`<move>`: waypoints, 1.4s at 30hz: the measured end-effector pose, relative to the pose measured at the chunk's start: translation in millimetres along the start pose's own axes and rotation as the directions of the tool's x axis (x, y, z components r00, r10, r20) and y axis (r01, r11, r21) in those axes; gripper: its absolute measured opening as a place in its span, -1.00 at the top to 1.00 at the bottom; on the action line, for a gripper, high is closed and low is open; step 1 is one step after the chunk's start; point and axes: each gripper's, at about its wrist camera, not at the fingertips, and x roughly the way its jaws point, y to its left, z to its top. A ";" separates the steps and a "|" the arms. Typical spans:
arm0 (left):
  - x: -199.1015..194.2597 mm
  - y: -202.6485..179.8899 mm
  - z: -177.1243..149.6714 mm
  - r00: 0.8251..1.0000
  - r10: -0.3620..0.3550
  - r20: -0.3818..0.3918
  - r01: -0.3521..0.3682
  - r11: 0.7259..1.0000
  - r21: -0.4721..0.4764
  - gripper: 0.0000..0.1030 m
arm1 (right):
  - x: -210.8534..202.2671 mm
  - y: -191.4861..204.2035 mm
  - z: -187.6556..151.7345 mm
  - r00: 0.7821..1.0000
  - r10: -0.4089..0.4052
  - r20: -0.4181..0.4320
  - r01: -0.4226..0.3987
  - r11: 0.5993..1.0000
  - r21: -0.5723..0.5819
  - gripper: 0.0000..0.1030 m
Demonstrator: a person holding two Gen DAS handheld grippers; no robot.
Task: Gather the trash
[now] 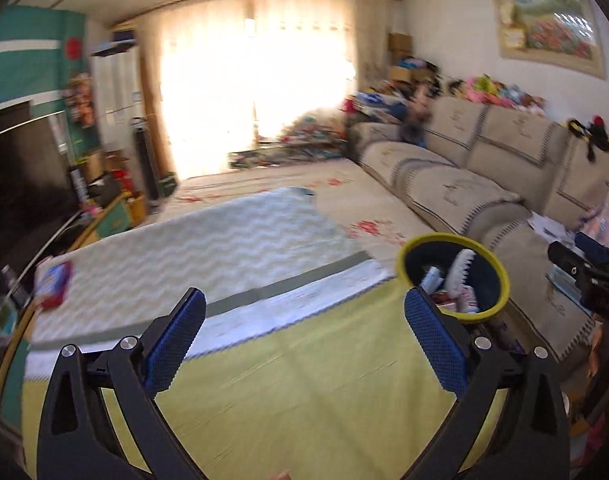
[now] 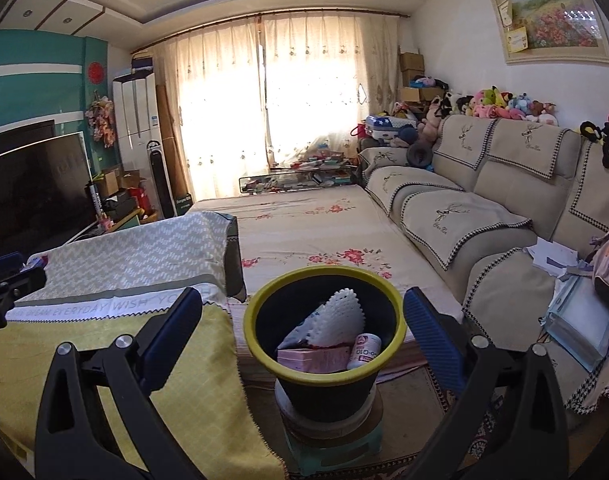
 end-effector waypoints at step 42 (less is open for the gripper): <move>-137.9 75.6 -60.1 0.956 0.279 0.084 -0.253 0.938 -0.236 -0.91 | -56.7 32.5 6.4 0.994 0.109 -0.003 -0.109 0.993 -0.048 -0.86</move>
